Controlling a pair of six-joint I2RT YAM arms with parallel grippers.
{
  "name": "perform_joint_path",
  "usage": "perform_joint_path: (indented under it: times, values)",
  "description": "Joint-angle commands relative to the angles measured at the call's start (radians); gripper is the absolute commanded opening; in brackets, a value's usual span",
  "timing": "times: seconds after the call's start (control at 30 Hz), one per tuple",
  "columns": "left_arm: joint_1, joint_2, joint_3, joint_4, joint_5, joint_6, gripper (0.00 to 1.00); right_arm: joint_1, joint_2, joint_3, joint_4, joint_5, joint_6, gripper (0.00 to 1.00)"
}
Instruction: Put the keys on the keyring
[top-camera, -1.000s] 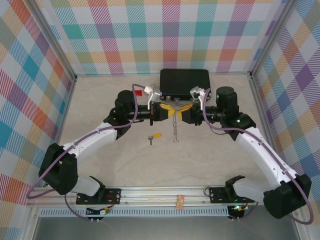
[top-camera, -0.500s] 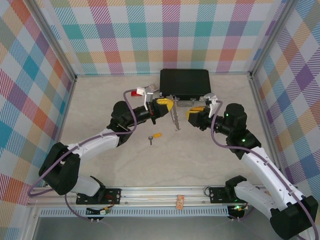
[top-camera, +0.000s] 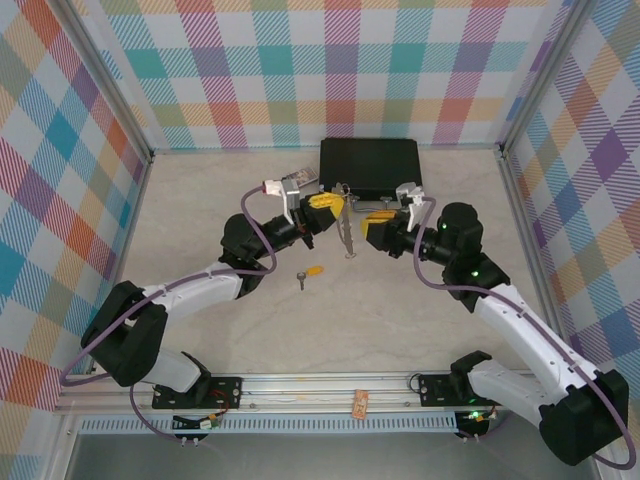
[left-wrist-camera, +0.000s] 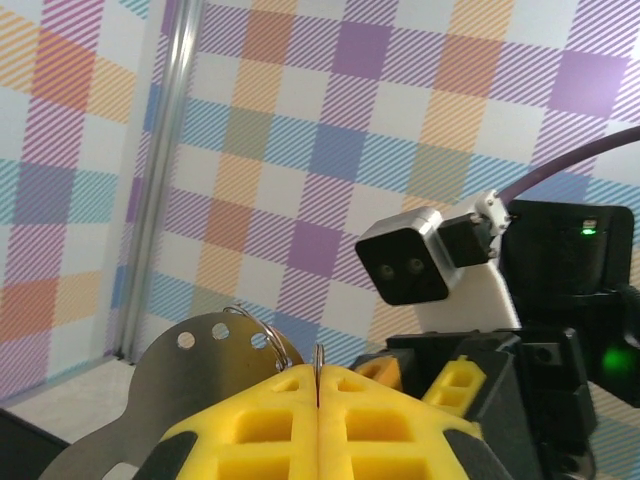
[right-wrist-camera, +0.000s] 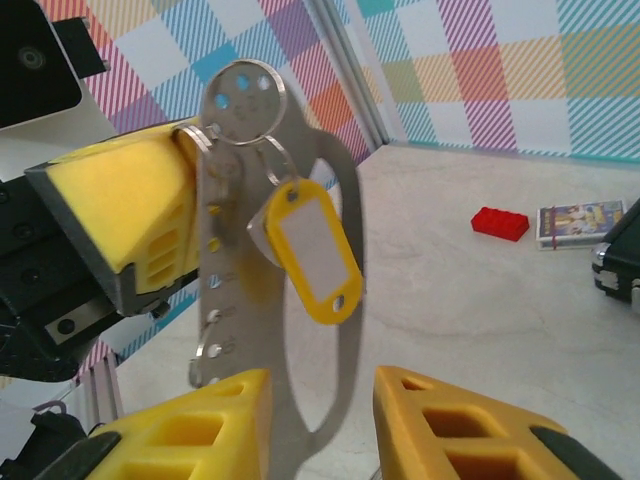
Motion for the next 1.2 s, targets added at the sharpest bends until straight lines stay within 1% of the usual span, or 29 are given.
perform_joint_path:
  times: [0.0, 0.2, 0.3, 0.47, 0.63, 0.73, 0.93, 1.17]
  values:
    - [-0.025, -0.041, -0.022, -0.021, -0.1, 0.161, 0.0, 0.007, -0.001, 0.031, 0.036, -0.017, -0.004, 0.3]
    - [-0.104, -0.118, -0.077, -0.137, -0.389, 0.468, 0.0, 0.007, -0.011, 0.01, 0.019, -0.004, -0.013, 0.31]
    - [-0.16, -0.131, -0.092, -0.144, -0.52, 0.625, 0.0, 0.007, -0.006, 0.007, 0.018, -0.001, -0.007, 0.32]
    - [-0.218, -0.119, -0.117, -0.08, -0.641, 0.758, 0.0, 0.007, 0.015, 0.012, 0.016, -0.013, 0.007, 0.32]
    - [-0.279, -0.078, -0.136, 0.034, -0.747, 0.902, 0.0, 0.007, 0.02, 0.014, 0.006, -0.008, 0.01, 0.32]
    - [-0.289, -0.058, -0.144, 0.089, -0.768, 0.928, 0.0, 0.007, 0.02, 0.016, -0.003, -0.005, 0.01, 0.32]
    - [-0.292, -0.06, -0.142, 0.08, -0.742, 0.897, 0.0, 0.007, 0.016, 0.017, -0.016, -0.003, 0.005, 0.32]
    - [-0.291, -0.099, -0.136, 0.003, -0.642, 0.8, 0.0, 0.008, 0.005, 0.005, -0.016, -0.002, 0.002, 0.32]
